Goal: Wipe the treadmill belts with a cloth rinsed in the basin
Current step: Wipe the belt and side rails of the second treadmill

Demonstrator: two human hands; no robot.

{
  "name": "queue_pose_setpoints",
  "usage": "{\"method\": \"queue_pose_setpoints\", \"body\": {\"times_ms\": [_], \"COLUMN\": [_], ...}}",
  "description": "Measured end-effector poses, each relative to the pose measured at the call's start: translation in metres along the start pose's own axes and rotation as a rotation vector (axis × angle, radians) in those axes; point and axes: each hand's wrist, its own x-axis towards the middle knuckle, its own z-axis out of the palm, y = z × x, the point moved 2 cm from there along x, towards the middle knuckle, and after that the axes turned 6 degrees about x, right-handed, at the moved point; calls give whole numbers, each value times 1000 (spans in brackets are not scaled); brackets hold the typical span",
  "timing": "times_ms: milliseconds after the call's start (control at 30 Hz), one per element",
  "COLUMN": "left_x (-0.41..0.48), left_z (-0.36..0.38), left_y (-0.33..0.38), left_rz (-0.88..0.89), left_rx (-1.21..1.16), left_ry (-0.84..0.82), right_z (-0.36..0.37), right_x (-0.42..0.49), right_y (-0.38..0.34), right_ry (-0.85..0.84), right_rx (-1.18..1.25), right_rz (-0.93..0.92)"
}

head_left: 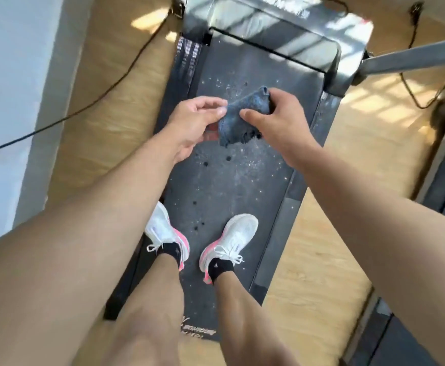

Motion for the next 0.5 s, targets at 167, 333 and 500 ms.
{"method": "queue_pose_setpoints", "body": {"times_ms": [167,333,500], "left_x": [107,226,324], "left_z": [-20,-65,-90], "left_y": [-97,-135,-120], "left_rz": [-40,233,414], "left_rx": [445,1038,1179], "left_ry": [-30,177,410], "right_z": [63,113,109], "right_x": [84,190,300], "right_y": [99,148,124], "right_ry": [-47,-53,122], "right_rx": [-145,-290,-342], "right_rz": [9,-34,-244]}}
